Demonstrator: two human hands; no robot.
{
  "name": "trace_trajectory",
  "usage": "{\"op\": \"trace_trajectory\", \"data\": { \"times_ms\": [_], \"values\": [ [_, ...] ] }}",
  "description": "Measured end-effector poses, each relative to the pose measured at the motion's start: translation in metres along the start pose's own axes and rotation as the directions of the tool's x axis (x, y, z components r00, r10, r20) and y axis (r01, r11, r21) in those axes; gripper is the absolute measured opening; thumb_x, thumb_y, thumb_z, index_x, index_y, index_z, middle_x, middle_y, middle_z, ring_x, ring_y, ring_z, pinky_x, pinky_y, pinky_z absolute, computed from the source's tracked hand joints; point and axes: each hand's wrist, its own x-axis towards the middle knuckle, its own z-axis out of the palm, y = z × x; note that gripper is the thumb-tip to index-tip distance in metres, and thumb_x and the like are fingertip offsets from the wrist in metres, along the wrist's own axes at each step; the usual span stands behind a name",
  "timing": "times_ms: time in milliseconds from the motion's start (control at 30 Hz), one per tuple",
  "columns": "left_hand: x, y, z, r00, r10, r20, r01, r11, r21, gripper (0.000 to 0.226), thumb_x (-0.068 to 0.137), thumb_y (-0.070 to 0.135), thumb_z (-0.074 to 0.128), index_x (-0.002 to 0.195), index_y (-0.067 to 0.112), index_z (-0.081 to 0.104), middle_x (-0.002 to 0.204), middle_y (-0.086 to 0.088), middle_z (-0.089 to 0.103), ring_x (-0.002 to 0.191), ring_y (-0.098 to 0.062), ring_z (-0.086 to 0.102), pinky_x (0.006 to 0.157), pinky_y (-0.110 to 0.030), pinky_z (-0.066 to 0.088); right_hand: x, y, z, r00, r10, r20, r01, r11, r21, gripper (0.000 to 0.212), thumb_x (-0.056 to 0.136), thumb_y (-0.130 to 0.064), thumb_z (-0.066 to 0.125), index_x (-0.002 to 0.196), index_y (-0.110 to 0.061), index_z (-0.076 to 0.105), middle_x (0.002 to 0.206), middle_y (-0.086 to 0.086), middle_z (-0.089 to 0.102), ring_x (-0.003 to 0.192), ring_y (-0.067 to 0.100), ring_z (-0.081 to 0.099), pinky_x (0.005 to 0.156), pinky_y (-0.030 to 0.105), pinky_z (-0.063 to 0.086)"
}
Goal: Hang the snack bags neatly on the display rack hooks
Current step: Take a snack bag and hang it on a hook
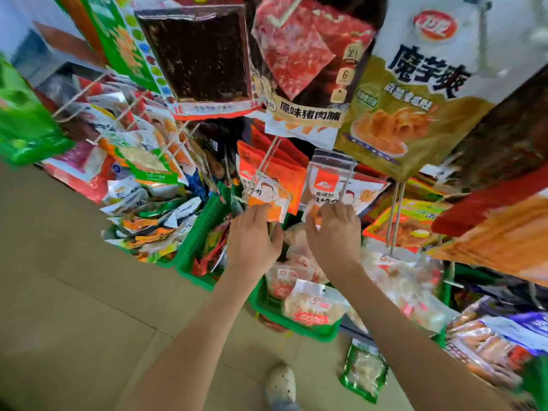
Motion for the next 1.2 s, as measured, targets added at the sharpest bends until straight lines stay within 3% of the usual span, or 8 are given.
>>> {"op": "trace_trajectory", "data": {
  "times_ms": [100, 300, 500, 667, 767, 867, 967, 1200],
  "values": [
    [0.006, -0.011, -0.004, 0.985, 0.106, -0.139, -0.107, 0.994, 0.003, 0.033, 0.086, 0.023, 0.047, 0.110, 0.004, 0.059, 0.091, -0.010, 0.061, 0.079, -0.027, 0.059, 0.069, -0.034, 0.051, 0.017, -0.023, 0.013, 0.994, -0.108, 0.023, 0.106, 0.992, 0.073, 0.028, 0.084, -0.018, 0.052, 0.105, -0.002, 0.061, 0.102, 0.017, 0.061, 0.099, 0.038, 0.055, 0.085, 0.046, 0.048],
    [0.020, -0.034, -0.008, 0.991, 0.074, -0.111, -0.073, 0.997, 0.008, 0.038, 0.083, 0.008, 0.057, 0.120, 0.002, 0.055, 0.107, -0.015, 0.059, 0.096, -0.029, 0.058, 0.079, -0.038, 0.050, 0.062, -0.054, 0.045, 0.905, -0.013, 0.425, -0.069, 0.982, 0.178, 0.057, 0.093, -0.018, 0.050, 0.144, -0.013, 0.024, 0.143, 0.009, 0.038, 0.131, 0.030, 0.033, 0.106, 0.044, 0.032],
    [0.019, -0.046, -0.015, 0.996, 0.081, -0.030, -0.081, 0.997, -0.003, 0.041, 0.082, 0.004, 0.057, 0.123, 0.002, 0.055, 0.113, -0.016, 0.058, 0.099, -0.030, 0.057, 0.083, -0.040, 0.050, 0.069, -0.073, 0.050, 0.910, -0.017, 0.414, -0.011, 0.998, 0.065, 0.037, 0.089, 0.005, 0.040, 0.118, -0.012, 0.056, 0.093, 0.011, 0.057, 0.094, 0.033, 0.059, 0.063, 0.030, 0.036],
    [0.013, -0.049, -0.019, 0.994, 0.102, -0.047, -0.097, 0.990, 0.102, 0.051, 0.081, 0.003, 0.062, 0.131, 0.011, 0.052, 0.121, -0.018, 0.055, 0.106, -0.032, 0.056, 0.088, -0.042, 0.047, 0.033, -0.075, 0.042, 0.909, -0.177, 0.378, 0.133, 0.981, 0.140, 0.039, 0.085, 0.006, 0.047, 0.117, -0.014, 0.058, 0.128, 0.009, 0.052, 0.114, 0.029, 0.051, 0.074, 0.031, 0.040],
    [0.005, -0.044, -0.024, 0.992, 0.111, -0.051, -0.099, 0.975, 0.199, 0.043, 0.075, 0.006, 0.071, 0.116, 0.013, 0.063, 0.118, -0.015, 0.058, 0.110, -0.033, 0.054, 0.095, -0.046, 0.043, 0.018, -0.077, 0.024, 0.856, -0.255, 0.449, 0.222, 0.967, 0.125, 0.031, 0.086, 0.003, 0.049, 0.109, -0.013, 0.061, 0.122, 0.010, 0.055, 0.119, 0.027, 0.046, 0.089, 0.034, 0.045],
    [-0.004, -0.033, -0.042, 0.995, 0.098, -0.027, -0.088, 0.965, 0.249, 0.023, 0.061, 0.001, 0.076, 0.077, 0.016, 0.068, 0.082, -0.003, 0.066, 0.088, -0.024, 0.063, 0.096, -0.041, 0.033, 0.009, -0.079, -0.008, 0.833, -0.303, 0.463, 0.278, 0.953, 0.123, 0.028, 0.088, 0.002, 0.046, 0.110, -0.011, 0.059, 0.112, 0.009, 0.058, 0.111, 0.025, 0.048, 0.084, 0.030, 0.040],
    [-0.019, -0.008, -0.079, 0.993, 0.091, 0.078, -0.109, 0.956, 0.272, 0.022, 0.060, 0.006, 0.080, 0.070, 0.019, 0.064, 0.058, 0.003, 0.060, 0.063, -0.021, 0.062, 0.084, -0.033, 0.030, -0.010, -0.076, -0.056, 0.836, -0.338, 0.432, 0.293, 0.941, 0.168, 0.028, 0.091, 0.001, 0.042, 0.112, -0.008, 0.057, 0.112, 0.011, 0.058, 0.105, 0.027, 0.051, 0.084, 0.031, 0.041],
    [-0.063, 0.080, -0.160, 0.973, 0.088, 0.215, -0.059, 0.989, -0.135, 0.017, 0.092, 0.017, 0.055, 0.098, 0.007, 0.068, 0.085, -0.010, 0.068, 0.080, -0.027, 0.063, 0.070, -0.032, 0.044, -0.066, -0.036, -0.173, 0.900, -0.313, 0.304, 0.191, 0.910, 0.369, 0.017, 0.088, 0.003, 0.044, 0.091, 0.002, 0.061, 0.085, 0.011, 0.054, 0.093, 0.033, 0.052, 0.069, 0.031, 0.033]
  ]
}}
